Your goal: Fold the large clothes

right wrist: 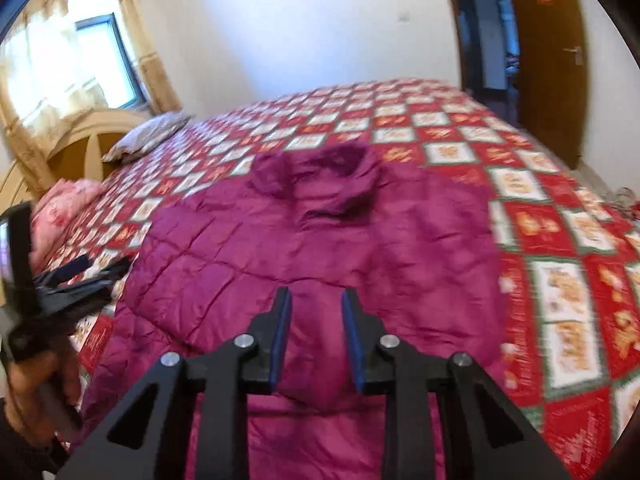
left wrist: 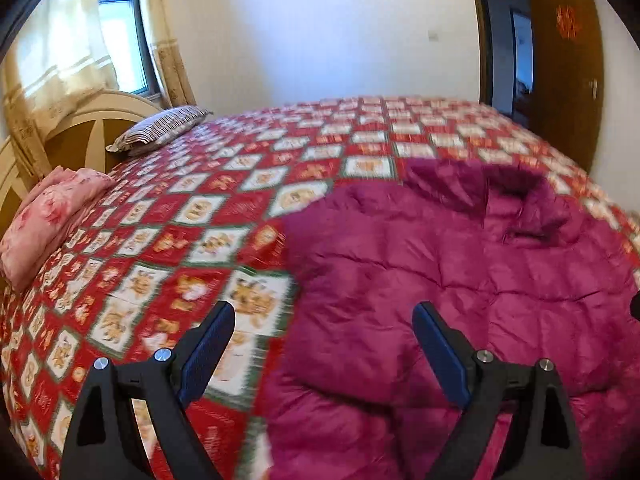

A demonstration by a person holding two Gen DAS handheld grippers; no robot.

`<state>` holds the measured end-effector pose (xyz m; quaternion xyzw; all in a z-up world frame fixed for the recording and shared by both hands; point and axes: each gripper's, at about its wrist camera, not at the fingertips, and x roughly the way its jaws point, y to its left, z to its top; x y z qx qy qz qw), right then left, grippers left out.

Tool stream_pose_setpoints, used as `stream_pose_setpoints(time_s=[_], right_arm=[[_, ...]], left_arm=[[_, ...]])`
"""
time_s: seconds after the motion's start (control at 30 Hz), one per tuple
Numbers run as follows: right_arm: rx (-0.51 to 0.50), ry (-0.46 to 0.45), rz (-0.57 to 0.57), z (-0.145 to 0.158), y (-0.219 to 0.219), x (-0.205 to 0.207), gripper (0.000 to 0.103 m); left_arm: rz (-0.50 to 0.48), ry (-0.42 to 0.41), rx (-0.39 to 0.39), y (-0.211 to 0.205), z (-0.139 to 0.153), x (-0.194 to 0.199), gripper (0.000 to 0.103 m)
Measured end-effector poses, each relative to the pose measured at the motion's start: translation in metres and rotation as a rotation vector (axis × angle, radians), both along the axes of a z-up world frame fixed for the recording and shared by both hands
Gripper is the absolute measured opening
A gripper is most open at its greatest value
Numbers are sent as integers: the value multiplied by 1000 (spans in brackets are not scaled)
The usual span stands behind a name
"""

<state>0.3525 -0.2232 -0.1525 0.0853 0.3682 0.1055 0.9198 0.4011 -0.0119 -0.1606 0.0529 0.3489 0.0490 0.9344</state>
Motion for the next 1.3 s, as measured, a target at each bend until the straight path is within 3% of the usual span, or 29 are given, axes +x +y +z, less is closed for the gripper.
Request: stream_pose_setpoints(time_s=[0.13, 0.2, 0.57, 0.67, 0.8, 0.93, 1.1, 1.23, 1.3], right_arm=[[-80, 58, 38, -30, 19, 16, 25], [-74, 81, 32, -43, 17, 18, 23], [-79, 85, 23, -60, 16, 16, 19], [-71, 91, 30, -55, 13, 15, 18], [-53, 9, 28, -17, 5, 2, 19], [-32, -15, -5, 9, 3, 21, 19], [-84, 41, -49, -13, 10, 60, 19], [-91, 84, -62, -36, 2, 70, 19], [-93, 83, -57, -43, -1, 67, 19]], left_arm=[[-4, 71, 33, -12, -33, 17, 91], [-6, 77, 32, -12, -45, 17, 91], [-21, 109, 39, -16, -56, 23, 91], [-9, 112, 38, -11, -39, 17, 91], [-63, -5, -4, -1, 18, 1, 91], [-52, -43, 1, 2, 41, 29, 91], [46, 91, -64, 11, -5, 74, 91], [50, 146, -45, 6, -42, 81, 91], [49, 156, -80, 9, -54, 83, 91]])
